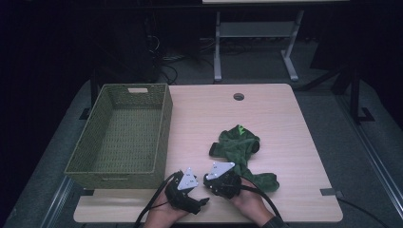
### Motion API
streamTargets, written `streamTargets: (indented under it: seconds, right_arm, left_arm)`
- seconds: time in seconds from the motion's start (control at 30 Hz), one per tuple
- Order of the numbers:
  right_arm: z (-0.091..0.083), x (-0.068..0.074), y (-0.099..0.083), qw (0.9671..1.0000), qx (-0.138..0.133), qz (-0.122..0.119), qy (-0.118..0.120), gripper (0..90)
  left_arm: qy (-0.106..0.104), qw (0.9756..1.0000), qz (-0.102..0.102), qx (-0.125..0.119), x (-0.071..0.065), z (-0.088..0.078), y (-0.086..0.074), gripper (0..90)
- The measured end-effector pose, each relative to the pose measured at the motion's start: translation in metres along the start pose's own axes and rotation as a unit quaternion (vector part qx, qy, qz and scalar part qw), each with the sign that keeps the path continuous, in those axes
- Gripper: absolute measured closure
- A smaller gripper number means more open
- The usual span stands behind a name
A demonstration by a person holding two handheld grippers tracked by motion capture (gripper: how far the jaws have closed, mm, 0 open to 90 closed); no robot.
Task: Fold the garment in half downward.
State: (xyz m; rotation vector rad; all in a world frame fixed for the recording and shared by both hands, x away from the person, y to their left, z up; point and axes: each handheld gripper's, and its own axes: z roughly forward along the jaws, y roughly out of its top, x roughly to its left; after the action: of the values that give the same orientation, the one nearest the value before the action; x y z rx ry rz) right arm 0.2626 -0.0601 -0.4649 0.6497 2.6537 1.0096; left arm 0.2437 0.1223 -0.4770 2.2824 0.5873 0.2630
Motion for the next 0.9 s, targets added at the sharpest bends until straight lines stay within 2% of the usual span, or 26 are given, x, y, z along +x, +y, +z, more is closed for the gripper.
streamTargets:
  seconds: [0.07,0.13,0.27,0.43,0.47,0.63,0.77,0.9]
  right_arm:
    - [0.0,0.0,0.001,1.0,0.003,0.002,0.006,85.3]
    - [-0.003,-0.001,0.0,0.9996,-0.004,0.018,0.022,85.3]
    - [-0.025,-0.008,0.001,0.9962,-0.052,0.05,0.049,85.0]
    - [-0.05,-0.025,-0.006,0.9917,-0.091,0.077,0.046,84.8]
    - [-0.057,-0.028,-0.008,0.9894,-0.101,0.09,0.052,84.6]
    - [-0.081,-0.04,-0.02,0.9852,-0.126,0.11,0.037,84.5]
    - [-0.093,-0.05,-0.034,0.9835,-0.127,0.127,0.017,83.7]
    - [-0.103,-0.059,-0.053,0.982,-0.117,0.148,-0.008,82.6]
  left_arm:
    - [0.0,1.0,0.0,0.0,0.0,0.0,0.0,12.6]
    - [-0.001,1.0,-0.002,0.001,0.0,0.0,0.0,12.6]
    - [-0.002,1.0,-0.008,-0.002,-0.001,0.0,0.0,12.6]
    - [-0.002,1.0,-0.007,-0.002,-0.001,0.0,0.0,12.6]
    - [-0.002,1.0,-0.007,-0.002,-0.001,0.0,0.0,12.6]
    - [-0.002,1.0,-0.007,-0.002,-0.001,0.0,0.0,12.6]
    - [-0.001,1.0,-0.005,-0.002,-0.001,0.0,0.0,12.6]
    - [-0.002,1.0,-0.006,-0.002,-0.001,0.0,0.0,12.6]
